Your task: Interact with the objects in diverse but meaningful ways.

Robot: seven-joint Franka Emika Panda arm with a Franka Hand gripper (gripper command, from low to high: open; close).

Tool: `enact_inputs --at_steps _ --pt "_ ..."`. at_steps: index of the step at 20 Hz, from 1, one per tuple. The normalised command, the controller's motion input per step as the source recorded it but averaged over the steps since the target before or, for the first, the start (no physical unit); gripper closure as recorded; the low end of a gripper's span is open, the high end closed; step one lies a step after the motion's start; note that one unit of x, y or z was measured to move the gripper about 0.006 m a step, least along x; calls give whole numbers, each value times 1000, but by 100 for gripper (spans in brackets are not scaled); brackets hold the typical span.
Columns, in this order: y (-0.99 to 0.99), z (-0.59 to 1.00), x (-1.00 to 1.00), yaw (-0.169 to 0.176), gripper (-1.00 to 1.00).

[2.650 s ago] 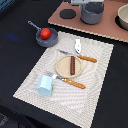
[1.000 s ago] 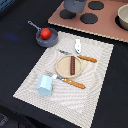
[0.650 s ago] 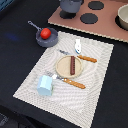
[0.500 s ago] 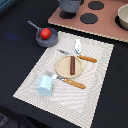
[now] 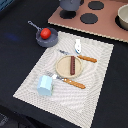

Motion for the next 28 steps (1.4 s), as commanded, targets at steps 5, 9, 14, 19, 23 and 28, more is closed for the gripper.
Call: enact_inputs --at_steps 5,9,14,19,23,28 --pt "-287 -377 18 28 100" --pt "-344 -291 -34 40 100" --pt "-325 -265 -102 43 100" --pt "-365 -217 -231 49 100" --pt "-449 -137 -403 39 100" --pt "-230 61 -245 28 -100"
